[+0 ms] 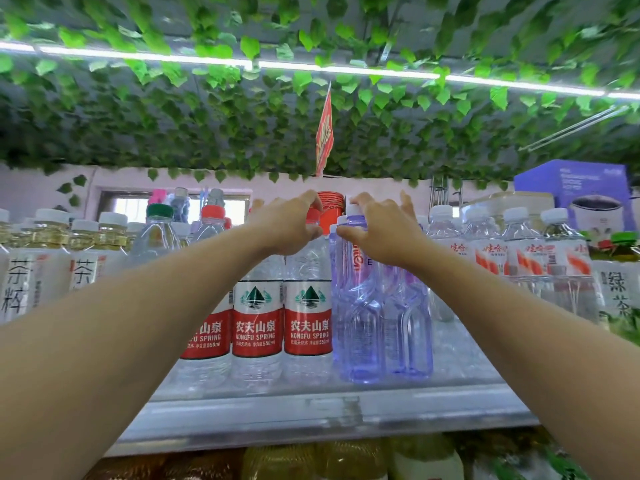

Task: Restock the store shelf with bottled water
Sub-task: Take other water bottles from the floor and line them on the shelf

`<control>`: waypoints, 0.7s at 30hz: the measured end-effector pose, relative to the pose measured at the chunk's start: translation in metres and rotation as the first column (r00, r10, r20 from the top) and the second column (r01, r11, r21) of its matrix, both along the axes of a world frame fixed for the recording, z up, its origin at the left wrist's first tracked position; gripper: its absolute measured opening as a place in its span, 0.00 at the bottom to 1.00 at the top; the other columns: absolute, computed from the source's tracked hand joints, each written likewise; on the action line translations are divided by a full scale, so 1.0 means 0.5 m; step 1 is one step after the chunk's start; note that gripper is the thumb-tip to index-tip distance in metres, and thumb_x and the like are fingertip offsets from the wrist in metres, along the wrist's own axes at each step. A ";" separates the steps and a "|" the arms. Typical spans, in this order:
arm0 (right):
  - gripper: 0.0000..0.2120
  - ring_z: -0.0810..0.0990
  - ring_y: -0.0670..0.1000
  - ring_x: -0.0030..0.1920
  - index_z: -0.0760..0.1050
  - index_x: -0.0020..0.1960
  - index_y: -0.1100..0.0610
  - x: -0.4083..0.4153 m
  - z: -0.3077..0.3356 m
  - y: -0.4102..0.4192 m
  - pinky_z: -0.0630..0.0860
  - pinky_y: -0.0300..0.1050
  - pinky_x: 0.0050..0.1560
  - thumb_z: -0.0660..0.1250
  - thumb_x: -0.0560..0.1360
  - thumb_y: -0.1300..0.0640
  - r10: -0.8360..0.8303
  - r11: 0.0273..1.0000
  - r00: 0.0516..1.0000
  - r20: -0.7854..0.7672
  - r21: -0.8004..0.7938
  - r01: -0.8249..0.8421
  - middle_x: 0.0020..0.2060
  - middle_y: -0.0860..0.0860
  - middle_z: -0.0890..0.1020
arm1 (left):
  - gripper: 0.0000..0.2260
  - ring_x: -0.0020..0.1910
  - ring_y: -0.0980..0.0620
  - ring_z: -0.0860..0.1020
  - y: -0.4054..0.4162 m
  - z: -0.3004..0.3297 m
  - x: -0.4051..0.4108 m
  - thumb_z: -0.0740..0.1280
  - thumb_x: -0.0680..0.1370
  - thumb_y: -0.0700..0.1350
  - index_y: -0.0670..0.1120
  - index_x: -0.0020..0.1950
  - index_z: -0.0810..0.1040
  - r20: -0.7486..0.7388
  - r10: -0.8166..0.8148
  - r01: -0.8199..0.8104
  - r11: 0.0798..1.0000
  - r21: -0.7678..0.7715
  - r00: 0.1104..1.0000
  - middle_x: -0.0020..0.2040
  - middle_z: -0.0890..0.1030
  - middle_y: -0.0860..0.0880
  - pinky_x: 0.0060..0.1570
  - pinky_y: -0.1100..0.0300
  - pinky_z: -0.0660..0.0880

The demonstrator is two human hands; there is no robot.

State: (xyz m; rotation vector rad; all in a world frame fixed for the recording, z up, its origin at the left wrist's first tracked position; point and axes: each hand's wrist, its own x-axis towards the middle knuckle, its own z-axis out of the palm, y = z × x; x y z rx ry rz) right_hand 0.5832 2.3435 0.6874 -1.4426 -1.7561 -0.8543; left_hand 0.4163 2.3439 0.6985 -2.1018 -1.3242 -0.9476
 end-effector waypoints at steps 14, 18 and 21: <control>0.16 0.77 0.54 0.50 0.76 0.55 0.56 -0.044 0.010 -0.004 0.57 0.51 0.70 0.63 0.76 0.46 -0.015 0.986 0.963 -0.267 0.153 0.058 0.43 0.52 0.81 | 0.20 0.66 0.44 0.68 -0.013 -0.024 -0.022 0.57 0.80 0.56 0.52 0.71 0.61 -0.040 0.095 -0.088 0.985 0.146 0.995 0.60 0.77 0.47 0.68 0.41 0.50; 0.10 0.72 0.54 0.43 0.77 0.53 0.57 -0.063 0.020 -0.018 0.69 0.47 0.55 0.62 0.77 0.53 -0.021 0.993 0.934 -0.357 0.097 0.059 0.44 0.54 0.80 | 0.20 0.67 0.45 0.67 -0.026 -0.036 -0.050 0.58 0.80 0.55 0.50 0.70 0.62 -0.058 0.055 -0.044 0.983 0.178 0.997 0.61 0.77 0.46 0.68 0.42 0.52; 0.10 0.74 0.54 0.44 0.77 0.54 0.56 -0.066 0.023 -0.023 0.71 0.48 0.55 0.62 0.76 0.54 -0.066 0.992 0.935 -0.348 0.074 0.098 0.46 0.55 0.81 | 0.20 0.66 0.45 0.68 -0.033 -0.040 -0.065 0.59 0.80 0.55 0.49 0.69 0.63 -0.068 0.031 -0.017 0.982 0.189 0.997 0.59 0.77 0.47 0.67 0.44 0.55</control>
